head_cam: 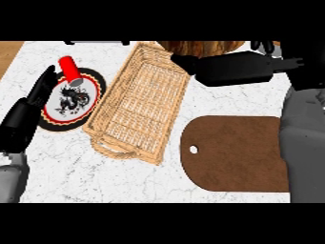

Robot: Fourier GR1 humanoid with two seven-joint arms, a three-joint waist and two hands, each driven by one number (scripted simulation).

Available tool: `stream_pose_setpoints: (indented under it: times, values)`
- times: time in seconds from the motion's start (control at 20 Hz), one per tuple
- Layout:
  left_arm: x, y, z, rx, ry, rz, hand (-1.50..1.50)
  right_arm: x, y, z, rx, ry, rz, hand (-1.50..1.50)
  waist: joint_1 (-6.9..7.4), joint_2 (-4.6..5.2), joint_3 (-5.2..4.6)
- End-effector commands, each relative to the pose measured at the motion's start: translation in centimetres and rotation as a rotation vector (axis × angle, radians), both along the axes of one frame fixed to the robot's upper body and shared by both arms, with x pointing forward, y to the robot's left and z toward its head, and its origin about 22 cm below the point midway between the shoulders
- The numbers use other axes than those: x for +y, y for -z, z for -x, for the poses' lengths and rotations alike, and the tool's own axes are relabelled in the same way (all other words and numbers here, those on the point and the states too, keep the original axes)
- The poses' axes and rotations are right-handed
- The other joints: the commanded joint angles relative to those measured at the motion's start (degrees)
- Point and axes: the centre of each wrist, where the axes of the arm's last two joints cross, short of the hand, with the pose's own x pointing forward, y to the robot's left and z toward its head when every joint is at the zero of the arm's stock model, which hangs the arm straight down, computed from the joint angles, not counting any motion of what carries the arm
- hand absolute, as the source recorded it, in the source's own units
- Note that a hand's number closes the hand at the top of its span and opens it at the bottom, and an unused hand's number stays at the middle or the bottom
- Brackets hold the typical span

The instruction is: Pick the croissant from the cutting board and place it in the basket

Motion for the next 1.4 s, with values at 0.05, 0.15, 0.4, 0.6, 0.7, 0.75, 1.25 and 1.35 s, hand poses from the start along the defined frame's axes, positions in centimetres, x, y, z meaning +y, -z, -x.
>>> stream_pose_setpoints:
  times: [0.05,0.15,0.4,0.6,0.7,0.75,1.25,1.35]
  values:
    - [-0.8,0.4,0.1,-0.021,0.006,-0.007,0.0,5.8,-3.3,-1.5,0.068,-0.052,0.021,1.5,0.54,0.22,0.0]
    - [0.5,0.1,-0.8,-0.004,0.01,-0.009,0.0,8.3,-3.6,-2.1,0.093,-0.065,0.024,1.5,0.6,0.35,-0.02]
    - [0.0,-1.0,-1.7,-0.013,0.014,0.001,0.0,11.2,-4.6,-3.7,0.196,-0.043,0.002,1.5,0.77,0.34,0.0]
    - [-0.1,0.1,-1.2,-0.019,0.013,-0.009,0.0,12.4,-4.0,-4.7,0.275,-0.071,0.041,1.5,0.49,0.27,0.01]
    - [-1.6,-0.7,-1.4,-0.013,0.022,-0.002,0.0,12.9,-2.7,-5.9,0.33,-0.067,0.077,1.5,0.66,0.32,0.02]
    - [-0.6,-1.1,0.1,0.001,0.025,0.001,0.0,13.1,-4.0,-5.8,0.355,-0.077,0.08,1.5,1.1,0.15,0.04]
    - [-0.8,0.5,0.2,-0.008,0.001,-0.007,0.0,14.8,-0.9,-7.4,0.457,0.073,0.418,1.5,0.04,0.12,0.02]
    - [-0.4,0.1,-0.4,-0.002,-0.001,0.006,0.0,14.2,-1.6,-7.8,0.451,0.07,0.458,1.5,-0.06,0.16,0.03]
